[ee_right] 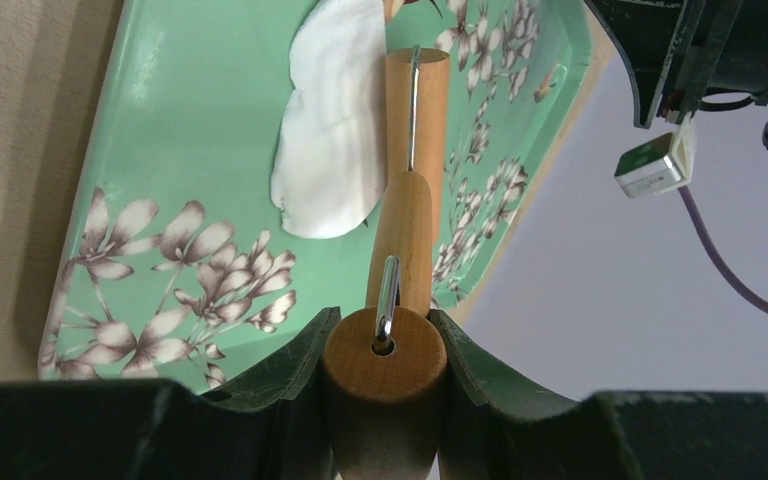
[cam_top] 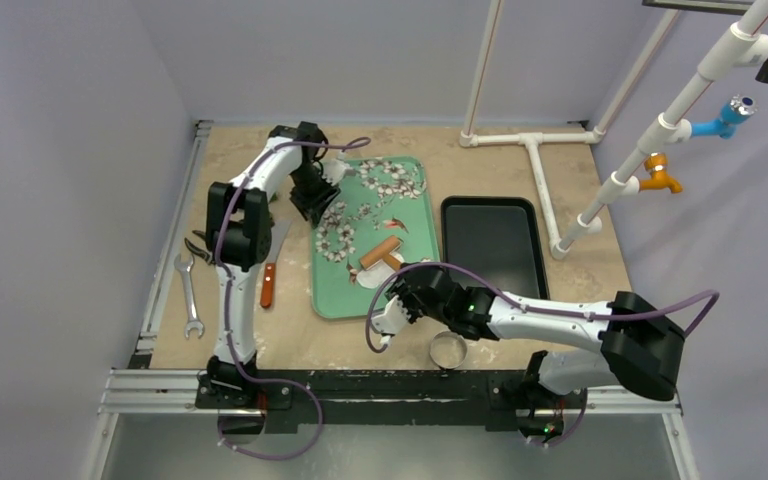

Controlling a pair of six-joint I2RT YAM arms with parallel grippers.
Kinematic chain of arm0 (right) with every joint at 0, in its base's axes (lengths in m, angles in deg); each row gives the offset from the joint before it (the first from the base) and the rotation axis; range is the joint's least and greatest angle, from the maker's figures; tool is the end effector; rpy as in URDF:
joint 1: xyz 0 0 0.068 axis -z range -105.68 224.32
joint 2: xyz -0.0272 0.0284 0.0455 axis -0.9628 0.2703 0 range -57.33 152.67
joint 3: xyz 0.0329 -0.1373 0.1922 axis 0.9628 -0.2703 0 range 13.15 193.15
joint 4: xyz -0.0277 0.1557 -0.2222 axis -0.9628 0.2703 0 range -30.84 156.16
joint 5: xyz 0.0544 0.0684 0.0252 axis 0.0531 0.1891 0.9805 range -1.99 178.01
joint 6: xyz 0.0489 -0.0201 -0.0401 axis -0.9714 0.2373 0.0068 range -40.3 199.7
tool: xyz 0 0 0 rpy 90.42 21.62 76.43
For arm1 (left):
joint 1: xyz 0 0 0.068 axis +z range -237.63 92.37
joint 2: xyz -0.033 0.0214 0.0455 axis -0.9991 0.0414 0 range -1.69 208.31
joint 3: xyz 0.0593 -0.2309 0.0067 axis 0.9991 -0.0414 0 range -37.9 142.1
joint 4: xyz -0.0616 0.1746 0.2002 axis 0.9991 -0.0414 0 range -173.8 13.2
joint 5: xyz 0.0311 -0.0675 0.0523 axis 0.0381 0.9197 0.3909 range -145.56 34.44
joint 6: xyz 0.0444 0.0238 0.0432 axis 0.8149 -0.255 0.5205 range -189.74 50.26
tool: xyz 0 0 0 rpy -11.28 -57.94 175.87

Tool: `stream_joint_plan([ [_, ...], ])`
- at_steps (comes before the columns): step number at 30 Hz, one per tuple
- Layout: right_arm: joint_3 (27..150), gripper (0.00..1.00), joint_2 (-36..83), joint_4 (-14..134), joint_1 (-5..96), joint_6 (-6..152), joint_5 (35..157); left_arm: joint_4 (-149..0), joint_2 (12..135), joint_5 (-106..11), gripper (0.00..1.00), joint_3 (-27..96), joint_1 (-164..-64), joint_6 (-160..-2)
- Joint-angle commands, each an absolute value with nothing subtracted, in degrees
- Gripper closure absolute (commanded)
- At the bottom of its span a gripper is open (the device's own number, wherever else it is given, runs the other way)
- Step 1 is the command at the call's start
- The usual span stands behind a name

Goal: Roll out the dumpling wrappers from the dough
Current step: Flatten out the dough on the work surface.

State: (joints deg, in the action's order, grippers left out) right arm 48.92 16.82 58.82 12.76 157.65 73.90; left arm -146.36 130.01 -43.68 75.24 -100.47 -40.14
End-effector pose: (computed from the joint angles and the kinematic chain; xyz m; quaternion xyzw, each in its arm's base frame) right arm 0.1517 0.2531 0.1436 -0.8184 0.3592 -0.1713 0.4145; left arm 0.4253 -0.1081 0.1337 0.3616 0.9264 -0.1000 0.0312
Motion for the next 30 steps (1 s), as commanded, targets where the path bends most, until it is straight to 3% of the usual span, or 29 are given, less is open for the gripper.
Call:
stream_joint_plan([
  [1,48.8,1.00,15.5,60.1,12.3,156.5,72.9,-144.2,131.5,-45.2,0.66,81.5,-100.5,-39.9],
  [8,51.1,1.00,13.9,68.0,11.1,158.1,71.6,-143.1,135.4,-53.6,0.75,87.7,-97.6,-37.6],
  [14,52.5,1.00,10.7,75.5,9.4,157.0,71.2,-141.6,136.1,-54.0,0.75,88.8,-97.5,-35.9],
  [22,50.7,1.00,12.5,71.8,9.5,156.7,73.2,-144.4,140.3,-49.5,0.74,95.4,-98.2,-35.4],
  [26,51.1,1.00,12.5,71.8,9.4,157.4,72.5,-138.1,138.6,-56.7,0.72,89.8,-100.1,-32.3],
  [30,51.2,1.00,12.0,71.4,9.4,157.2,72.0,-140.8,142.7,-57.0,0.73,93.3,-101.9,-30.6],
])
